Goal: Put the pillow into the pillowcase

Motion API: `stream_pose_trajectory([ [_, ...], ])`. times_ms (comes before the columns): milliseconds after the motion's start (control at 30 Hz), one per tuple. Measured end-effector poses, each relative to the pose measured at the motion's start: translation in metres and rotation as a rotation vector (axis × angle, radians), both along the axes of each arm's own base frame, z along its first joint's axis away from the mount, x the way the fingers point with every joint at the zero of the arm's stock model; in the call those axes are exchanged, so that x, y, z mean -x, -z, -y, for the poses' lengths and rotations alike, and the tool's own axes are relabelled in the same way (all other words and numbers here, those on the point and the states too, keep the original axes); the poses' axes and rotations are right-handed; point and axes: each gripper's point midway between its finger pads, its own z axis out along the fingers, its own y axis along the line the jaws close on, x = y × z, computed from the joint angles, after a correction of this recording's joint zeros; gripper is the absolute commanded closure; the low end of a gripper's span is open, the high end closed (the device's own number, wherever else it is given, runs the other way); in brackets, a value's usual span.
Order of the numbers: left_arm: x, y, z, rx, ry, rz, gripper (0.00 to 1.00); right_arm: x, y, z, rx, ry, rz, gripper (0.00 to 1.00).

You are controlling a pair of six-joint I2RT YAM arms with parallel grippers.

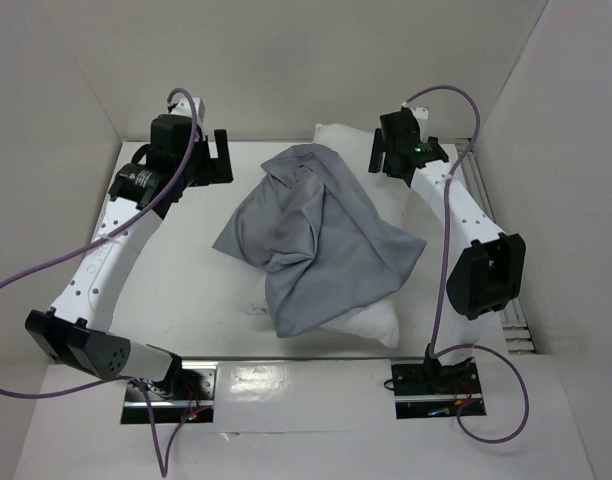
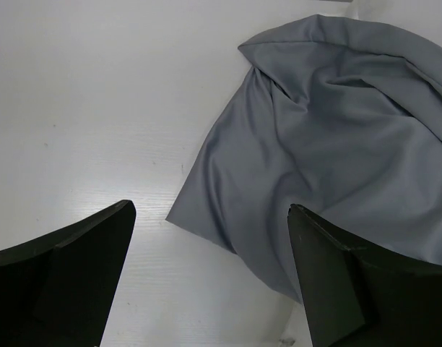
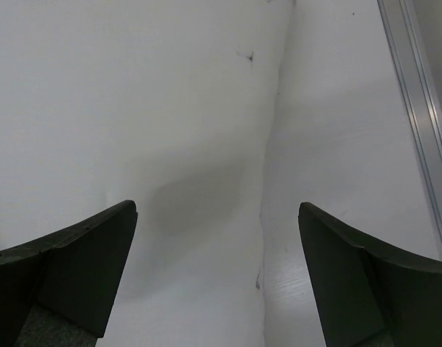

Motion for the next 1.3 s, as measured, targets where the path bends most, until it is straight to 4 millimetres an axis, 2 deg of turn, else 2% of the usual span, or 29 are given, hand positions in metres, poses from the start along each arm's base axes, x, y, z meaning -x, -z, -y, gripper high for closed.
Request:
stream_pose_trajectory([
  [267,-0.003,0.007,0.004,0.009,-0.002,-0.020,0.00,0.002,-0.026,0.000,-0.024,0.002,0.074,0.00],
  [433,-0.001,0.008,0.021,-0.008,0.037,-0.013,0.00,0.001,-0.026,-0.008,-0.051,-0.038,0.066,0.00],
  [533,0.001,0.010,0.033,-0.007,0.060,0.008,0.00,0.002,-0.025,-0.017,-0.056,-0.076,0.060,0.05],
  [633,0.003,0.013,0.041,0.012,0.086,-0.001,0.00,0.007,-0.028,-0.035,-0.061,-0.129,0.047,0.04],
  [700,0.000,0.014,0.050,0.042,0.110,-0.034,0.00,0.008,-0.042,-0.050,-0.076,-0.178,0.064,0.03],
  [800,-0.025,0.018,0.079,0.110,0.172,-0.068,0.00,0.014,-0.065,-0.086,-0.096,-0.279,0.102,0.01],
  [867,-0.039,0.040,0.098,0.152,0.212,-0.132,0.00,0.026,-0.068,-0.114,-0.108,-0.357,0.099,0.01],
  [933,-0.045,0.073,0.112,0.181,0.248,-0.230,0.00,0.042,-0.066,-0.139,-0.122,-0.436,0.075,0.01],
  [1000,-0.050,0.108,0.118,0.218,0.256,-0.331,0.00,0.058,-0.063,-0.162,-0.132,-0.510,0.049,0.01],
  [1067,-0.054,0.131,0.114,0.252,0.239,-0.399,0.00,0.074,-0.060,-0.180,-0.137,-0.572,0.025,0.01],
  [1167,-0.070,0.156,0.100,0.318,0.193,-0.473,0.00,0.093,-0.054,-0.195,-0.120,-0.619,-0.015,0.01],
  [1300,-0.115,0.177,0.088,0.403,0.137,-0.494,0.00,0.106,-0.045,-0.198,-0.091,-0.633,-0.063,0.01],
])
